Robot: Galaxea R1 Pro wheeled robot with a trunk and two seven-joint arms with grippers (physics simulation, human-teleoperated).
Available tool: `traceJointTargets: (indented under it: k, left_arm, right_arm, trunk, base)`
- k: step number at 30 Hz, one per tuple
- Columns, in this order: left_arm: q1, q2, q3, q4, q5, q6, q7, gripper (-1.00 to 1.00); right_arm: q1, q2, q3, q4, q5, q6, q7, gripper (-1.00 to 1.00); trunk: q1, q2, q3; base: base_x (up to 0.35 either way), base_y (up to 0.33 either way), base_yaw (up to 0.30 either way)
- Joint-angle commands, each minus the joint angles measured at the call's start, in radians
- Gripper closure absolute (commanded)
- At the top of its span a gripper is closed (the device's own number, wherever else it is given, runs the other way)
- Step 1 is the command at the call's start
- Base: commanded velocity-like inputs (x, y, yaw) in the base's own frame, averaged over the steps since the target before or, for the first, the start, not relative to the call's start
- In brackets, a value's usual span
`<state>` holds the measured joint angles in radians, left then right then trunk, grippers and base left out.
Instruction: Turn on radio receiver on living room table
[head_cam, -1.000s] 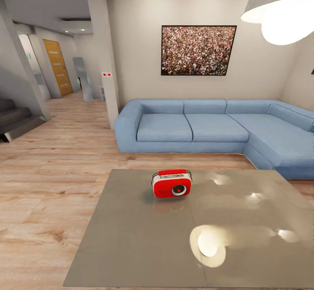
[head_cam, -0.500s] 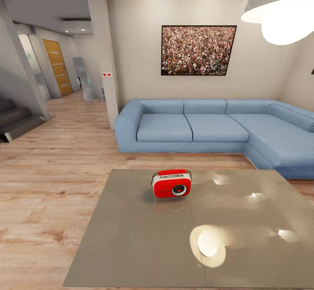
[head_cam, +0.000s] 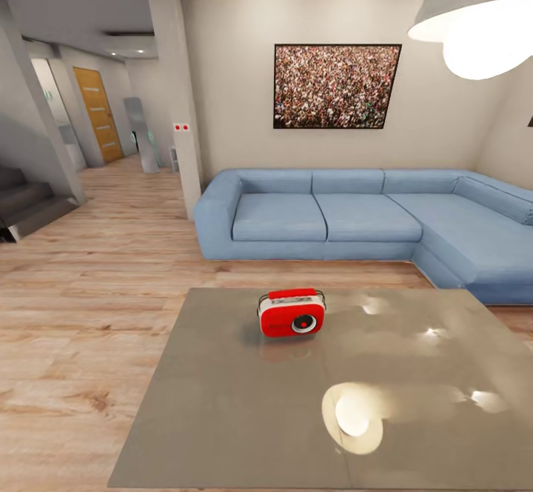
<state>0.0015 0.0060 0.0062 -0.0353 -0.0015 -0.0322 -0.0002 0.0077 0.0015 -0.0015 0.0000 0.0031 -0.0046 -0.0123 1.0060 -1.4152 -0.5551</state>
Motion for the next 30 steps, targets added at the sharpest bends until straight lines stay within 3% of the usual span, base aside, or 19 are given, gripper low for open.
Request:
traceJointTargets:
  k: [1,30]
  left_arm:
    - [0.0,0.0,0.0,0.0,0.0,0.001,-0.001,-1.0]
    - [0.0,0.001,-0.001,0.0,0.0,0.001,-0.003,-1.0]
  right_arm:
    - [0.0,0.0,0.0,0.0,0.0,0.0,0.0,-1.0]
    - [0.0,0.0,0.0,0.0,0.0,0.0,0.0,-1.0]
  trunk:
    - [-0.004,0.007,0.003]
    - [-0.115,0.21,0.094]
  base:
    - [0.0,0.0,0.0]
    - [0.0,0.0,0.0]
